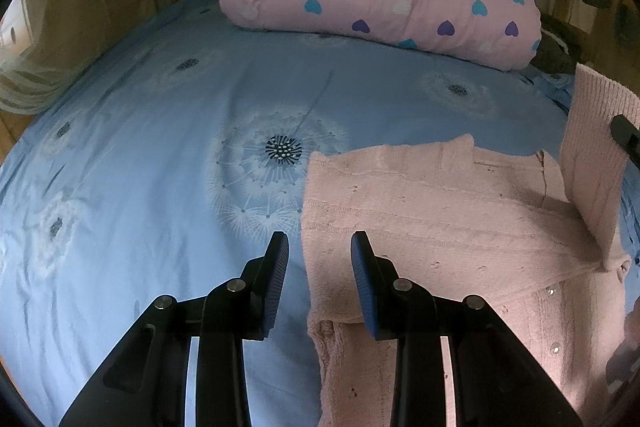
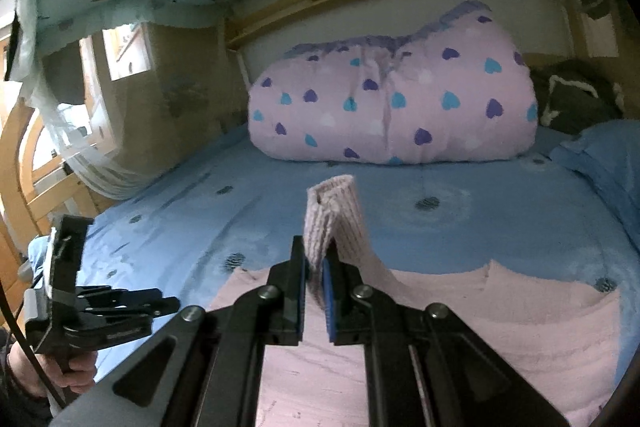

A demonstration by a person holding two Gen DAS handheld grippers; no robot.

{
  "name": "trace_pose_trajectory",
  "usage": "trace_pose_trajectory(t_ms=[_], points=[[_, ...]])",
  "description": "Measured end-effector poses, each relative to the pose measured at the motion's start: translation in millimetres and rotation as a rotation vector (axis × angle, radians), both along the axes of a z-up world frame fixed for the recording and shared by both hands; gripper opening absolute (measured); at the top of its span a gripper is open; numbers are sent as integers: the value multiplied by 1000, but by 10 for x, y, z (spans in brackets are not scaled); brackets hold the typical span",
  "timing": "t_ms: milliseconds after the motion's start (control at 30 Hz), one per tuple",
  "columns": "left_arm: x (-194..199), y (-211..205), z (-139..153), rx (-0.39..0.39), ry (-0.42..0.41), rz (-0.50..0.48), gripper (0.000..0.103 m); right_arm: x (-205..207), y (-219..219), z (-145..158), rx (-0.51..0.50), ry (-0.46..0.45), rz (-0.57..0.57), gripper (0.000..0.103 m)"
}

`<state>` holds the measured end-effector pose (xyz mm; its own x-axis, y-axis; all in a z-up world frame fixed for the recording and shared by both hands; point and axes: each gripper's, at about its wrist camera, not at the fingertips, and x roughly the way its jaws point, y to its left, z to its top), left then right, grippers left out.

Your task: Fold small clothes

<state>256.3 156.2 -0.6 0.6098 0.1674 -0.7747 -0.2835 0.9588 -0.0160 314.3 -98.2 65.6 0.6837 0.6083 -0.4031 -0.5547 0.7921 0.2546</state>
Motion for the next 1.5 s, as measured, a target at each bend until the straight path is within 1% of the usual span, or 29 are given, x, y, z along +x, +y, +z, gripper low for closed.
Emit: trace_pose_trajectory(t_ms=[67, 233, 333, 433, 467, 500, 567, 600, 633, 700, 767, 933, 1033, 1067, 1133, 1200, 1267, 1333, 1400, 1433, 1500], points=[[-1, 1, 0, 2, -1, -1, 26, -13, 83, -25, -12, 2, 15, 8], [-2, 7, -8, 2, 7, 2, 26, -60, 392, -214, -87, 10, 64, 8], [6, 24, -15, -5, 13, 3, 26, -75, 597, -440, -153, 37, 96, 10], [10, 29, -26, -4, 19, 3, 26, -86, 769, -701, -201, 92, 142, 13], [16, 31, -31, -2, 22, 2, 26, -102, 817, -768, -207, 114, 160, 20], [16, 31, -34, -1, 25, 1, 26, -131, 867, -832, -205, 144, 190, 24], [21, 30, -42, 2, 29, 0, 26, -203, 895, -860, -167, 156, 234, 45], [21, 29, -44, 2, 30, 0, 26, -242, 895, -851, -153, 155, 246, 49], [21, 25, -47, 3, 32, -1, 26, -271, 882, -835, -139, 156, 256, 54], [19, 19, -54, 4, 35, -3, 26, -332, 819, -799, -123, 162, 269, 54], [19, 11, -61, 4, 39, -7, 26, -352, 718, -773, -129, 170, 262, 54], [14, -29, -78, 4, 44, -22, 26, -336, 215, -733, -171, 199, 194, 54], [24, -77, -101, -11, 46, -40, 26, -336, -123, -727, -206, 212, 140, 54], [29, -102, -110, -27, 43, -53, 26, -337, -220, -726, -214, 218, 126, 54], [49, -141, -126, -87, 30, -82, 28, -352, -429, -726, -230, 236, 97, 54], [103, -170, -159, -198, 11, -131, 33, -377, -581, -733, -246, 258, 75, 54], [221, -190, -220, -310, 5, -175, 34, -431, -714, -737, -261, 274, 64, 54], [381, -213, -295, -382, 20, -195, 34, -500, -837, -737, -270, 269, 58, 54], [520, -235, -379, -428, 47, -206, 34, -520, -928, -738, -286, 263, 41, 54], [596, -258, -432, -440, 68, -213, 34, -508, -952, -733, -293, 265, 33, 54], [718, -307, -541, -433, 109, -209, 34, -469, -1007, -690, -282, 261, 13, 54]])
